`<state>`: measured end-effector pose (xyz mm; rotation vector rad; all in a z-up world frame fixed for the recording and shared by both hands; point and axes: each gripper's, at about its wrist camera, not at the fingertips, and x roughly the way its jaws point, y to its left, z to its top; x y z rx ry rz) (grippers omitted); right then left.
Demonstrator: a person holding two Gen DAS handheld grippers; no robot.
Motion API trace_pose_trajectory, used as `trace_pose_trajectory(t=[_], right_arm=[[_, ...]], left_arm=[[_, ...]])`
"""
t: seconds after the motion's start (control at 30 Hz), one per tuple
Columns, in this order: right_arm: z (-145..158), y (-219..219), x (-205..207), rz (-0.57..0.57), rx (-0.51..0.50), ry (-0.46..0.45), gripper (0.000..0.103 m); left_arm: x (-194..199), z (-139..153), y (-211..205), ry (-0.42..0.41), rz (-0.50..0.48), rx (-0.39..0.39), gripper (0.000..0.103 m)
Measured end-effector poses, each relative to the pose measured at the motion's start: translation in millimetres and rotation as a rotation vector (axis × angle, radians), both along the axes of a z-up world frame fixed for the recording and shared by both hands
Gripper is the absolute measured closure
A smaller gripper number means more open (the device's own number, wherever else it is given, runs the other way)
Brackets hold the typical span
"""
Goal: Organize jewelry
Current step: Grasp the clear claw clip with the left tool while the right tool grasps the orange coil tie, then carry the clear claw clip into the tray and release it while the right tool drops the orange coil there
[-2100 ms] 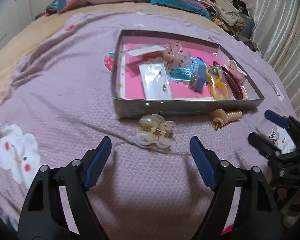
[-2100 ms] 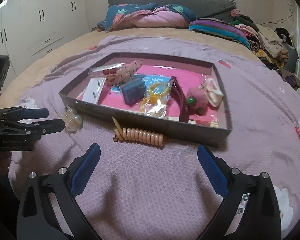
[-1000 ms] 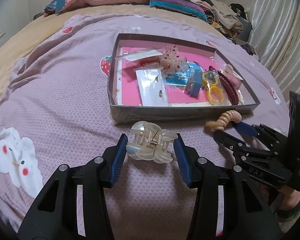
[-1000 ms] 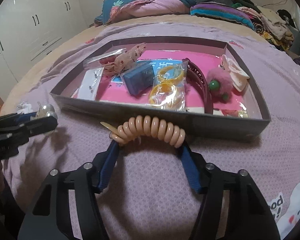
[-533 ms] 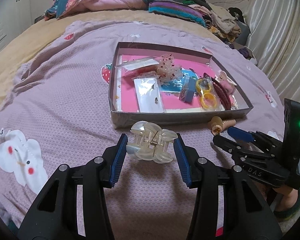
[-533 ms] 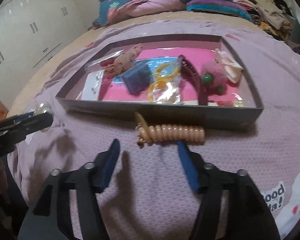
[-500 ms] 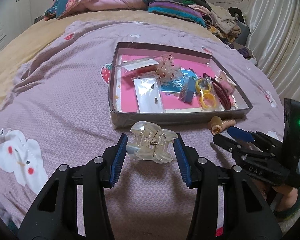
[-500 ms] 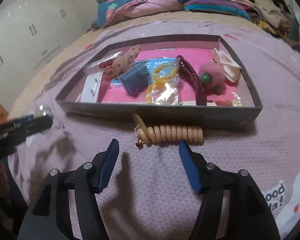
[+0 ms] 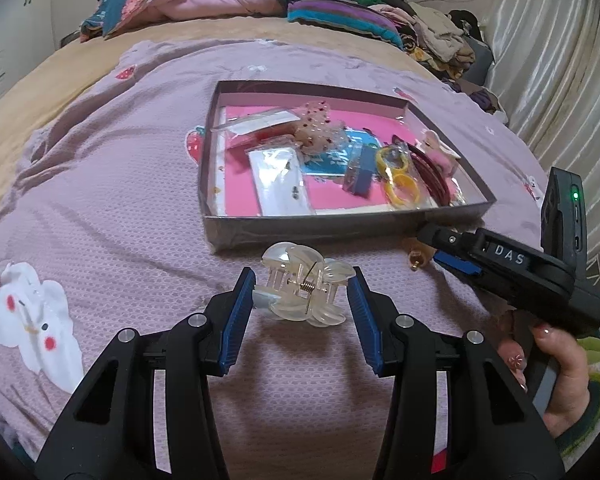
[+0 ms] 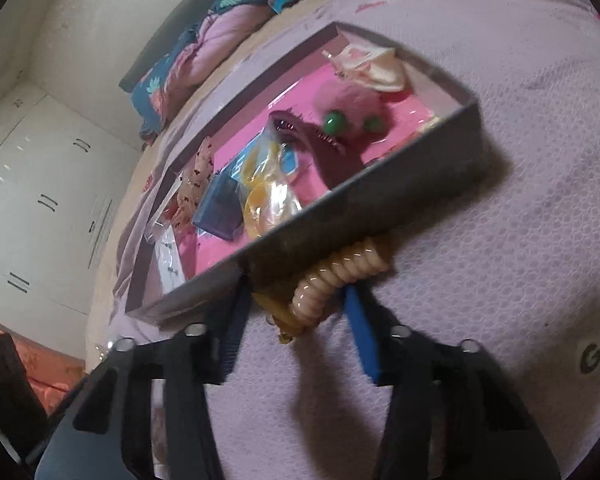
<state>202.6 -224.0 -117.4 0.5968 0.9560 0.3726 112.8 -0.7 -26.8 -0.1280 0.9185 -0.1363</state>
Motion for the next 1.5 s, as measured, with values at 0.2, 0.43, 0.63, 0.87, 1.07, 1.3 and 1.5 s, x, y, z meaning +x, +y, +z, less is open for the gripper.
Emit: trace_pose_trajectory(t=[0.2, 0.43, 0.63, 0.87, 1.07, 1.3, 1.5], right_arm=[[24, -8, -18, 0.064, -0.077, -0.092, 0.083], [66, -11, -32, 0.106, -0.136, -0.235, 0.083], [82, -23, 1, 0.072, -0.207, -0.294, 0.083], [49, -33, 32, 0.033, -0.286, -0.193, 0.072], [56, -34, 28, 0.013, -0.296, -0.223, 0.053], [81, -40, -2, -0.004, -0.331, -0.31, 0.031], [106, -34, -37, 0.032, -0.397, -0.424, 0.014]], left_arm=[[1, 13, -11, -0.031, -0.025, 0.004, 0.064], [24, 29, -27, -0.072, -0.057, 0.038, 0.064], [67, 21, -39, -0.061, -0.055, 0.07, 0.064], [86, 1, -49, -0.023, -0.051, 0.085, 0.064], [83, 2, -46, -0.026, -0.04, 0.079, 0.052], [64, 24, -44, -0.07, -0.025, 0.066, 0.038], [35, 41, -36, -0.109, 0.006, 0.05, 0.026]])
